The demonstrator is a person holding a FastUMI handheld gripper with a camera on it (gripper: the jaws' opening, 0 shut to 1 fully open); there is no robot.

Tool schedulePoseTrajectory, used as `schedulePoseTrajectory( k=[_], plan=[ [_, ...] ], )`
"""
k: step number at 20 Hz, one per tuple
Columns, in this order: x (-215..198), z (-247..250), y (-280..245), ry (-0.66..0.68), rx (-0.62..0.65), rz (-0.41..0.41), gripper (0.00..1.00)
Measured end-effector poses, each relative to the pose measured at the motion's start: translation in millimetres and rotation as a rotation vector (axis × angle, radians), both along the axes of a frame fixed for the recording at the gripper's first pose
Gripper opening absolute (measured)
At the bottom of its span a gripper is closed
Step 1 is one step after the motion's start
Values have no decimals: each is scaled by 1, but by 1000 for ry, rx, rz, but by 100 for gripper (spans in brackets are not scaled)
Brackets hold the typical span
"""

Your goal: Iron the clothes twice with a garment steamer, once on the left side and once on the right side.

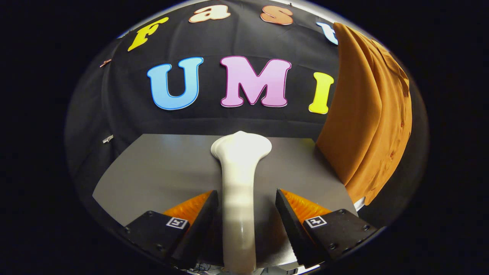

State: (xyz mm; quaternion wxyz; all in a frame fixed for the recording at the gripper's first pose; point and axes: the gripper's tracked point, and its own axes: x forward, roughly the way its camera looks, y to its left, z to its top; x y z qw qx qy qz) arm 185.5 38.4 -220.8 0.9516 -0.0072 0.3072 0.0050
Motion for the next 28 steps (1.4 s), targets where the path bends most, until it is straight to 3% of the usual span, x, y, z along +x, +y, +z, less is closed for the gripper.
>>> schedulePoseTrajectory(
  k=[4, 5, 8, 17, 28],
  plan=[
    [1, -3, 3, 26, 9, 7, 84],
    [3, -2, 7, 24, 15, 11, 78],
    [5, -2, 9, 19, 15, 24, 44],
    [2, 6, 10, 8, 50, 54, 39],
    [-20, 58, 7, -122, 39, 46, 39]
  ],
)
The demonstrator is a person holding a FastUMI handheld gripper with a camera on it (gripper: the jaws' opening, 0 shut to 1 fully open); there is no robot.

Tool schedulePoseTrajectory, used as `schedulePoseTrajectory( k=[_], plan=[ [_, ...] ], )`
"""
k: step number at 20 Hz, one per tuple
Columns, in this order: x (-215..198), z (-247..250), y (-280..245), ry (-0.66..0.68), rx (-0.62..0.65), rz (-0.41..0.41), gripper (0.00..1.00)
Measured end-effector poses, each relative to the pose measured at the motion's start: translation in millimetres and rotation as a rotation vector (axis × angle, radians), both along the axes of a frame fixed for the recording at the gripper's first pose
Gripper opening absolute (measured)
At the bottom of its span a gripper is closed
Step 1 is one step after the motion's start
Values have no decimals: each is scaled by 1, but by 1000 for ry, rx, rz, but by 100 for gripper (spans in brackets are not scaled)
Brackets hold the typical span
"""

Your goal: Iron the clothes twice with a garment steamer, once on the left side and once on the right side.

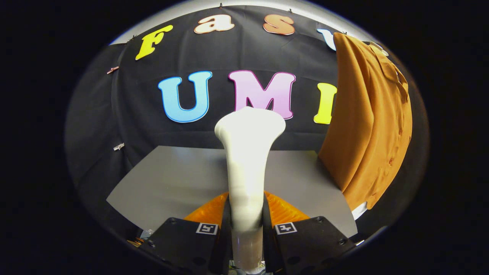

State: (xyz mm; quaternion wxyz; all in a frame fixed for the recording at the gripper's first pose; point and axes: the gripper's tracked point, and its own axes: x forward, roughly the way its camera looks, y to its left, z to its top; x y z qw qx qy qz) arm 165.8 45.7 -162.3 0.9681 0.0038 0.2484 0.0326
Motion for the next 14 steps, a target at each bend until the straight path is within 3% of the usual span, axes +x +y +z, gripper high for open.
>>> schedulePoseTrajectory(
  k=[14],
  plan=[
    [-79, 75, -13, -179, 3, -123, 39]
  ],
)
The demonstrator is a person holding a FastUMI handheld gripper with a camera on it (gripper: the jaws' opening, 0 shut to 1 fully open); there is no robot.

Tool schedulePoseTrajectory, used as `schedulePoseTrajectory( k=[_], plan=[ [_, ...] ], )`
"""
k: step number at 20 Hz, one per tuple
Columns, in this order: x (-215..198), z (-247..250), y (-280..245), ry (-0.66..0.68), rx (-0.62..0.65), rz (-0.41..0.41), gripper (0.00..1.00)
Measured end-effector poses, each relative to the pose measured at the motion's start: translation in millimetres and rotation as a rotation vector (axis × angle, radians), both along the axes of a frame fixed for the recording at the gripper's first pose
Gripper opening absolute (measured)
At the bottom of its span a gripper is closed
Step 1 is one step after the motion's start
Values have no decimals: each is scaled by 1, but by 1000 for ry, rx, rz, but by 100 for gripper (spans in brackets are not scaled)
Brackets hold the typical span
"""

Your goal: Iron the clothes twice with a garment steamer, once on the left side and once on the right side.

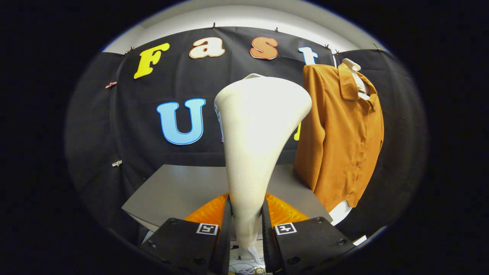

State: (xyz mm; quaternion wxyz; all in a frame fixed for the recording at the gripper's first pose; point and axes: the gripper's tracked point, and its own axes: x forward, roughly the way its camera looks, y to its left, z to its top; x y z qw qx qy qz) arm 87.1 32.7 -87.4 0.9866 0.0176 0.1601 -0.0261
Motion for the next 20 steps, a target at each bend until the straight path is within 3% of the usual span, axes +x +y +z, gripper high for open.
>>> schedulePoseTrajectory(
  k=[6, 10, 15, 20],
  plan=[
    [-39, 52, -11, -131, -36, -54, 39],
    [-53, 74, -47, -185, -53, -108, 39],
    [-44, 83, -119, -212, -41, -182, 39],
    [-11, 75, -185, -200, -33, -167, 39]
  ],
)
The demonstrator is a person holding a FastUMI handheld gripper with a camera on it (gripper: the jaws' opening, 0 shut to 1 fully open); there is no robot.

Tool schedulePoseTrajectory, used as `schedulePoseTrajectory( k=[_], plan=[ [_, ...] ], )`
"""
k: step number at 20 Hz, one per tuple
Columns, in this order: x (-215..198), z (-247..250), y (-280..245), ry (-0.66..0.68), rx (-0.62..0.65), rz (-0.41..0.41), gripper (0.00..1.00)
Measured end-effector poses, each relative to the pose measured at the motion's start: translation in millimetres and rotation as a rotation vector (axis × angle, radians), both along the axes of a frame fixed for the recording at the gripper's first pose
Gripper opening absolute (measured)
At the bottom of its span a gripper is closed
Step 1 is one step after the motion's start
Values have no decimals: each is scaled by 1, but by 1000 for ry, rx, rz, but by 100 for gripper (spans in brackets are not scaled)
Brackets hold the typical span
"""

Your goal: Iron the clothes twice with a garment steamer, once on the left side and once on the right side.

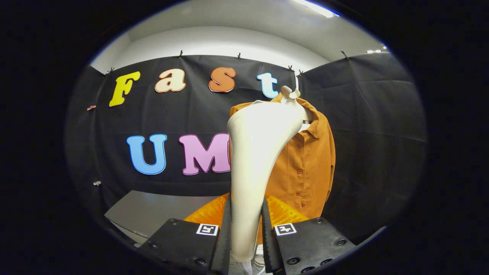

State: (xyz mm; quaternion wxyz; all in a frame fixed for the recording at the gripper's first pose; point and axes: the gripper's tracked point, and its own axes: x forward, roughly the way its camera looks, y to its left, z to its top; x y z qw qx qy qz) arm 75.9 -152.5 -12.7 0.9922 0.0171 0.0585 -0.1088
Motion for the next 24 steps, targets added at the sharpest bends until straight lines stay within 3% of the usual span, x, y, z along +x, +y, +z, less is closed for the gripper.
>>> schedulePoseTrajectory(
  k=[6, 15, 24],
  plan=[
    [51, -26, -51, 38, 52, 96, 39],
    [99, -80, -77, 120, 156, 207, 39],
    [112, -144, -92, 246, 216, 220, 39]
  ],
)
